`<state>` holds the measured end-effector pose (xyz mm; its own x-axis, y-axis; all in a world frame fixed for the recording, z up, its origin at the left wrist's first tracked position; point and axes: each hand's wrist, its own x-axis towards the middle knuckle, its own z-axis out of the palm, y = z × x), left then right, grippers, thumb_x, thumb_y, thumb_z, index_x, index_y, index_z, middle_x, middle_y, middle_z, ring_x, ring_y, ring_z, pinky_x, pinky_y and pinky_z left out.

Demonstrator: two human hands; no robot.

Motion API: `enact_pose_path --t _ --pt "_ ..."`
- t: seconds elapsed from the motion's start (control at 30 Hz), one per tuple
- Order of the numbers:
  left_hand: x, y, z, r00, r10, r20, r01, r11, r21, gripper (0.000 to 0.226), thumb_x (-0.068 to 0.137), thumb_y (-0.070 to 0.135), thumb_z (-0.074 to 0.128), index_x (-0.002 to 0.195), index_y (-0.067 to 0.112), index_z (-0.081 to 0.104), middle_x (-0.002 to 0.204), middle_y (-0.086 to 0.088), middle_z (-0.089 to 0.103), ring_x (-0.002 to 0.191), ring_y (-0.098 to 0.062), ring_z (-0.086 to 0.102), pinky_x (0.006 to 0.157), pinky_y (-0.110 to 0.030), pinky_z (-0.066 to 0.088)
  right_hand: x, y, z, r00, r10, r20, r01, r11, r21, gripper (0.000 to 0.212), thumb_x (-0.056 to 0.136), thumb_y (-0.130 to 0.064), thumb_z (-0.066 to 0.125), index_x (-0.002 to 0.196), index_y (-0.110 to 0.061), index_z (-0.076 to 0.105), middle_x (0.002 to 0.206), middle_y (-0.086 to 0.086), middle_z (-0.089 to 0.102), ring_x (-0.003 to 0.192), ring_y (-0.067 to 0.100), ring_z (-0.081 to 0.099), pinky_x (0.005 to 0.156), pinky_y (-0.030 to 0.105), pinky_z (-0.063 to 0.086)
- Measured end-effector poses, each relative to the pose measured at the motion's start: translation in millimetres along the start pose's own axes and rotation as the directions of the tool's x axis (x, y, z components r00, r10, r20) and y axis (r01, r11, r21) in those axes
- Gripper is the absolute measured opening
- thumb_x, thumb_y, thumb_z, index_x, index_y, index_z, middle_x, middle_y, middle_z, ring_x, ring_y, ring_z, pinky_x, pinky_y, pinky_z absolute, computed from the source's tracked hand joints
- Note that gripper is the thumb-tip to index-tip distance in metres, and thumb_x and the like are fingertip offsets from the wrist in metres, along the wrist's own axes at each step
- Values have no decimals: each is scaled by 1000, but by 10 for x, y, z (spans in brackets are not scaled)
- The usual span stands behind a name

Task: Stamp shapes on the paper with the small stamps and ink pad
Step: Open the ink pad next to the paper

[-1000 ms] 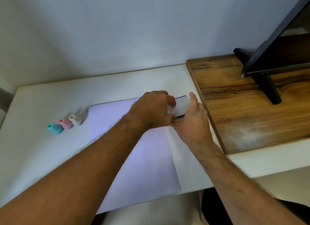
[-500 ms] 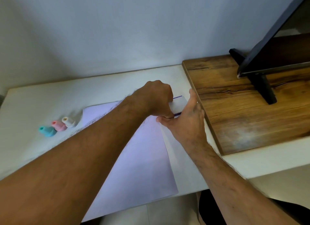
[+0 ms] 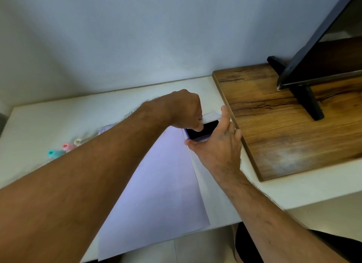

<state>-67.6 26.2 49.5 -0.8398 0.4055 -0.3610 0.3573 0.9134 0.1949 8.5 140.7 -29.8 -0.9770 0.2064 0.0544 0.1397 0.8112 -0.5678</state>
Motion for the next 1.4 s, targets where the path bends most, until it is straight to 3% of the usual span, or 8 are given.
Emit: enact_pose_path --t 0.13,0.23,0.43,0.5,0.63,0.77,0.97,1.4 --pt "49 -46 -25 999 -10 -30 10 1000 -12 35 88 29 52 57 14 49 57 -1 50 59 -17 47 47 -26 30 23 -11 -8 1000 22 21 -22 999 36 133 53 -51 88 152 -19 4 149 9 38 134 33 34 100 45 44" --pt "131 -106 -10 996 -31 -86 29 999 -23 39 92 24 47 54 17 38 56 0 47 56 -15 43 47 -26 27 38 -14 18 999 31 22 -32 998 48 136 49 -50 90 152 -18 6 149 11 36 135 34 32 101 46 43" --pt "257 -172 31 995 -38 -93 30 996 -89 10 92 10 49 100 16 53 84 -1 55 84 -24 54 61 -27 36 70 21 41 1000 24 10 -25 997 75 133 48 -47 91 150 -19 11 149 9 36 136 33 32 98 43 47" --pt "287 -178 42 996 -37 -82 26 991 -129 40 92 8 51 129 22 46 97 -3 56 88 -24 55 65 -29 39 79 28 47 1000 22 14 -23 997 80 132 49 -47 91 150 -19 12 150 8 35 137 32 31 98 43 47" --pt "334 -211 81 995 -28 -99 15 991 -130 62 94 5 49 149 29 34 132 -9 58 114 -27 54 81 -28 43 90 36 55 1000 20 11 -20 996 85 129 48 -48 91 149 -19 16 149 6 37 136 31 31 99 45 49" --pt "334 -240 106 989 -46 -137 35 996 -76 59 98 13 50 153 21 30 141 -14 51 133 -28 44 103 -33 36 94 44 53 1000 12 12 -12 997 73 123 49 -49 90 146 -19 20 146 7 39 134 30 32 99 44 48" --pt "391 -305 211 980 -77 -185 65 995 -69 52 97 20 53 147 15 40 123 -16 52 119 -29 49 90 -32 40 116 43 73 999 12 29 -14 999 48 120 50 -51 89 145 -21 23 145 7 39 133 29 32 97 43 48" --pt "295 -287 363 911 -252 -325 186 957 -222 49 90 29 66 137 19 57 132 -11 62 121 -30 57 98 -36 44 143 88 94 998 -10 54 11 1000 -4 121 49 -57 87 145 -20 25 144 7 40 132 29 33 97 42 49"
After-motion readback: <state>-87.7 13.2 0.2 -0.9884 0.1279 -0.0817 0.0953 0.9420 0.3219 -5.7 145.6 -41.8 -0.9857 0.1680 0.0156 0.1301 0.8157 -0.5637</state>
